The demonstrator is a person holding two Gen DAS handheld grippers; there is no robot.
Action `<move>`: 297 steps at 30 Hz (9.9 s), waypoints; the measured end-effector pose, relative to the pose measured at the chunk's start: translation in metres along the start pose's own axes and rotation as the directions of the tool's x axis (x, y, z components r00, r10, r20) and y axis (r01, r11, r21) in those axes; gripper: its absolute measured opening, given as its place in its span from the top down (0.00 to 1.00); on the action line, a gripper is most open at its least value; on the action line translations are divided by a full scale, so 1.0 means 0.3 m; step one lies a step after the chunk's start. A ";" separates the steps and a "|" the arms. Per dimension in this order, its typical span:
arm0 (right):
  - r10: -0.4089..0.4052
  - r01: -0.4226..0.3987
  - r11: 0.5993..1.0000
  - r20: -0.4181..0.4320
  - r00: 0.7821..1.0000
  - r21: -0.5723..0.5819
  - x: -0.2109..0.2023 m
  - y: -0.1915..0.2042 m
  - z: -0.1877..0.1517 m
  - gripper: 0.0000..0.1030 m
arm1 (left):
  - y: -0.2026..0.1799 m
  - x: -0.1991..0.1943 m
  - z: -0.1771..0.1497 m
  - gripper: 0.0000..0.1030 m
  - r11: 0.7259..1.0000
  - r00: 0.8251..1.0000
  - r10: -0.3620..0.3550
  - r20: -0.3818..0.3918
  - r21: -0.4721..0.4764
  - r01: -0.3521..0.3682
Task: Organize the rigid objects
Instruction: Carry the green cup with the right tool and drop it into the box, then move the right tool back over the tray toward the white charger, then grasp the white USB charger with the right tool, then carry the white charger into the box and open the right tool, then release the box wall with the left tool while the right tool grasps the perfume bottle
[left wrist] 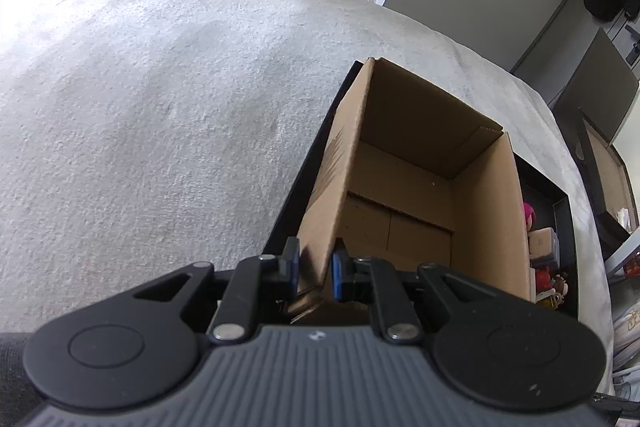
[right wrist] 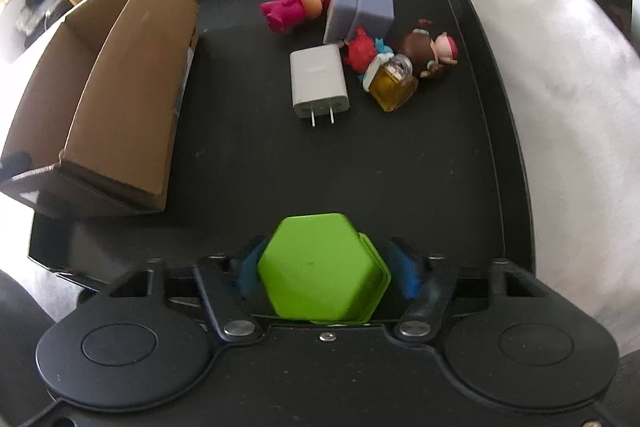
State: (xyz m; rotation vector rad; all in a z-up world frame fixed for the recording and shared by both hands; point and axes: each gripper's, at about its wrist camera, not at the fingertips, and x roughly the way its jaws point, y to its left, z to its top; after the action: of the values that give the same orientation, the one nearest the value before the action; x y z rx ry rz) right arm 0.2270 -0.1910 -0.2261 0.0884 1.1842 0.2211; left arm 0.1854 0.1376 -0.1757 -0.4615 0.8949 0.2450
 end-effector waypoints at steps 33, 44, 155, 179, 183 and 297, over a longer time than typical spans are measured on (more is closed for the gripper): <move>0.109 -0.067 0.983 0.251 0.962 -0.169 -0.195 0.340 0.300 0.47 | 0.024 0.001 -0.001 0.85 0.999 0.999 -0.041 0.025 -0.006 0.041; 0.202 -0.146 0.957 0.215 0.955 -0.250 -0.138 0.474 0.373 0.47 | 0.031 0.001 -0.003 0.85 0.998 0.998 -0.059 0.037 0.003 0.059; 0.136 -0.094 0.984 0.291 0.947 -0.152 -0.113 0.126 0.225 0.65 | -0.172 -0.153 -0.046 0.22 0.982 0.969 0.146 0.201 0.093 -0.167; 0.112 0.023 0.930 0.342 0.933 -0.367 -0.207 0.483 0.332 0.65 | -0.035 -0.083 -0.017 0.67 0.999 0.990 -0.017 0.139 -0.036 0.022; 0.127 0.011 0.916 0.317 0.940 -0.401 -0.189 0.541 0.343 0.65 | -0.028 -0.066 -0.013 0.68 0.999 0.992 -0.028 0.123 -0.039 0.033; 0.280 -0.260 0.950 0.105 0.954 -0.171 0.105 -0.235 0.253 0.75 | -0.664 0.037 -0.082 0.32 0.831 0.934 0.324 0.153 0.425 -0.358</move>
State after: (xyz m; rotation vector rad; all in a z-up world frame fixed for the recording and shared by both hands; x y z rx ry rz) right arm 0.3173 -0.2493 -0.2390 0.1273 1.0204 0.5418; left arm 0.2532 -0.0486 -0.1414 0.1441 0.9235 0.3694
